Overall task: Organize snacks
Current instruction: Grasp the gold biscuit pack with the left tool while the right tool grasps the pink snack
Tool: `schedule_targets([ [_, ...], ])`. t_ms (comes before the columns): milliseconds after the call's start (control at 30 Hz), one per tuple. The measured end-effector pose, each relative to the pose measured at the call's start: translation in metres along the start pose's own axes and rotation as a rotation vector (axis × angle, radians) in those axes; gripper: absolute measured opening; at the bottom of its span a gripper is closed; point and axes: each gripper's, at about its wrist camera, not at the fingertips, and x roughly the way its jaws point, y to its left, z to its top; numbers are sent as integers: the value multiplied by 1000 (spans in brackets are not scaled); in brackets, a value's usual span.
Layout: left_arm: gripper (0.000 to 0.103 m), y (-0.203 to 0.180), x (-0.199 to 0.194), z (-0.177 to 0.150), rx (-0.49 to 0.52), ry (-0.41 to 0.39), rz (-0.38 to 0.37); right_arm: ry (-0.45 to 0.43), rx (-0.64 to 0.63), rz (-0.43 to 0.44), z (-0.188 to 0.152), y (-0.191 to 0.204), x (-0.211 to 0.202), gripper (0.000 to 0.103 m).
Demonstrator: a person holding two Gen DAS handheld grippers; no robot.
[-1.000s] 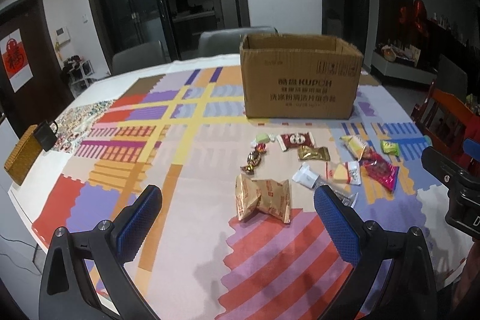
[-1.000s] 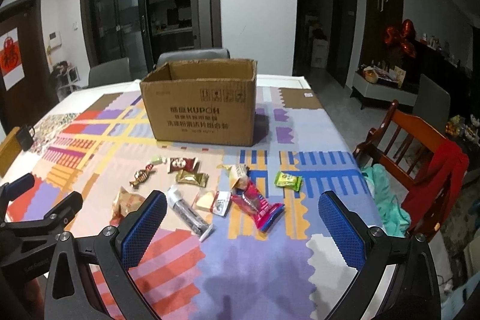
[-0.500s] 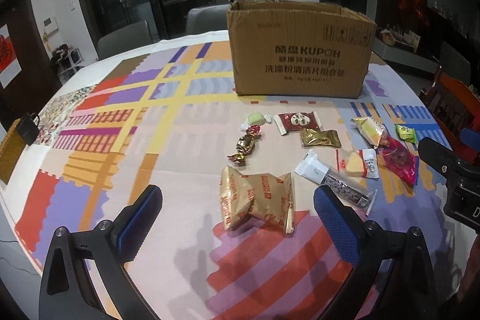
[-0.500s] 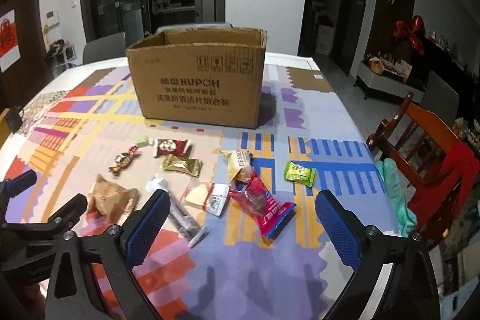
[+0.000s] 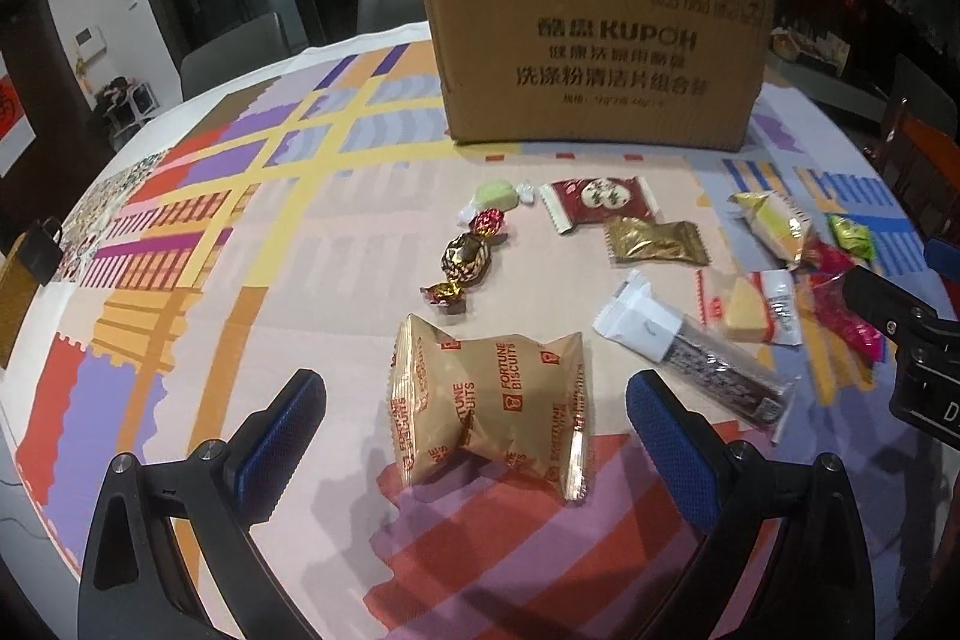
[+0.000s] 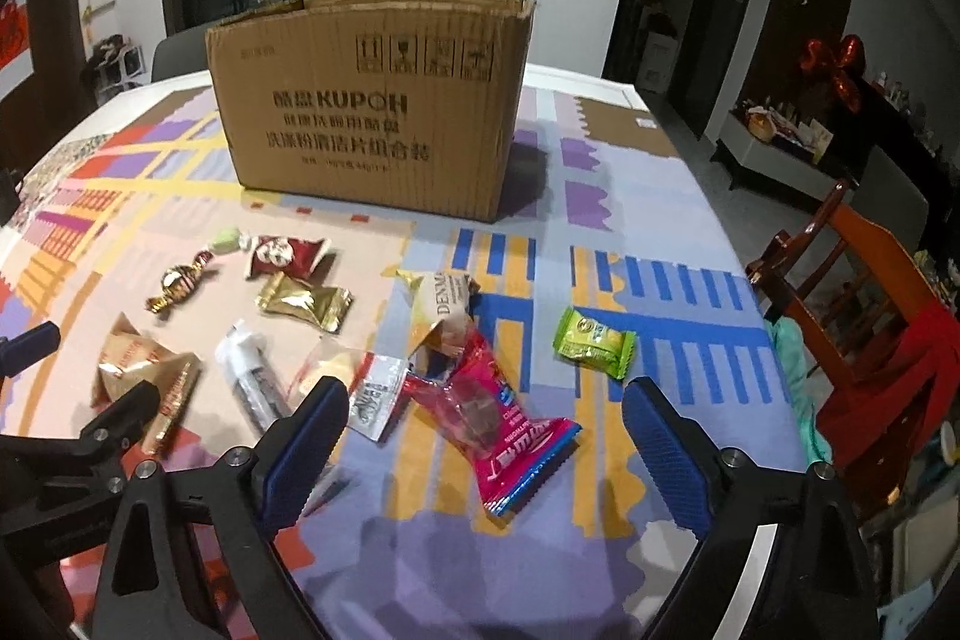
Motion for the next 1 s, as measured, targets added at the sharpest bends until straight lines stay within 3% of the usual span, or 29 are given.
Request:
schedule_targets([
  [400, 95, -4, 24, -3, 15, 60, -4, 56, -12, -2, -2, -3, 36, 94],
  [700, 87, -6, 29, -4, 13, 72, -23, 96, -1, 19, -6, -6, 51, 84],
  [1000, 65, -11, 27, -3, 18, 69, -71, 110, 23, 66, -10, -10, 56, 64],
])
